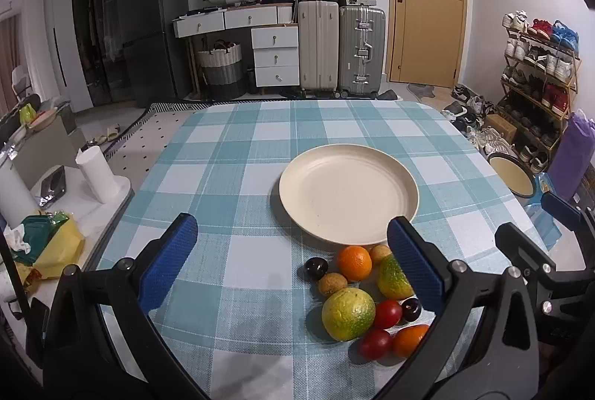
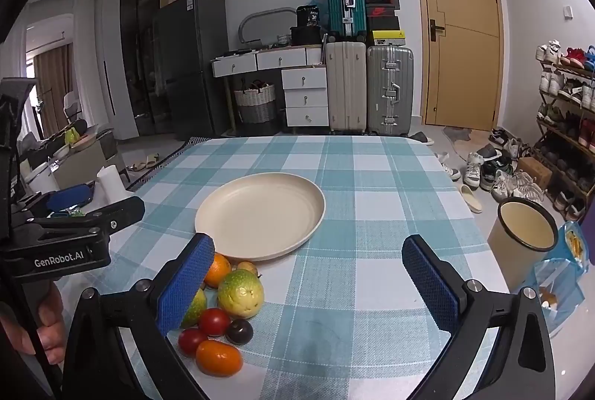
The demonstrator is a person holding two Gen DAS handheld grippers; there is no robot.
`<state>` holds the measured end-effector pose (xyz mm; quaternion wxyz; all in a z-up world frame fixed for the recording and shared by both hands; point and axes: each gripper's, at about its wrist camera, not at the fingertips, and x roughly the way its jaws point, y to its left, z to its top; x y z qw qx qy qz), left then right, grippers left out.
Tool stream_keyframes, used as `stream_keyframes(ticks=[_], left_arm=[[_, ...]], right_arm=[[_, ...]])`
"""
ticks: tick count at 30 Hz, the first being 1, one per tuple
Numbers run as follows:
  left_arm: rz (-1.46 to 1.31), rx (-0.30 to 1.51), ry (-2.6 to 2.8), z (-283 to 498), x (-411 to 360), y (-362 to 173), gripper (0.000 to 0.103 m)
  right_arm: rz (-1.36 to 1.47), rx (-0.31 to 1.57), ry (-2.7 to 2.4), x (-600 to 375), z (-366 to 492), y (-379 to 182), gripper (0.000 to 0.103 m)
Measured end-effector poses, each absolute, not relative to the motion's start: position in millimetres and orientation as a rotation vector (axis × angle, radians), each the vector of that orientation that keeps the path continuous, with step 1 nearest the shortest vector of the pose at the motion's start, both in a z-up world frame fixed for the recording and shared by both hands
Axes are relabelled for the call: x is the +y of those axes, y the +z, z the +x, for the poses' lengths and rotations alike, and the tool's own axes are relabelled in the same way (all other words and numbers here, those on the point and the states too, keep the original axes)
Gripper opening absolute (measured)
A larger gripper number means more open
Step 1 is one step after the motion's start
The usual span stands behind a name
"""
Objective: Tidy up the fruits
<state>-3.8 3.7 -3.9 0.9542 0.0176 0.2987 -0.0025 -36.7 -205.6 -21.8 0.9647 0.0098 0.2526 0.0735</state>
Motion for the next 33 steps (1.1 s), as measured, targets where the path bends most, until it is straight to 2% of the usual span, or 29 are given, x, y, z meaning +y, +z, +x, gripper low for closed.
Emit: stream_keyframes(ticks=[33], left_arm=[[0.027, 0.632, -0.013, -5, 4, -12, 0.102]], right_arm=[[0.041, 0.530, 0.160, -209, -34, -28, 0.103]])
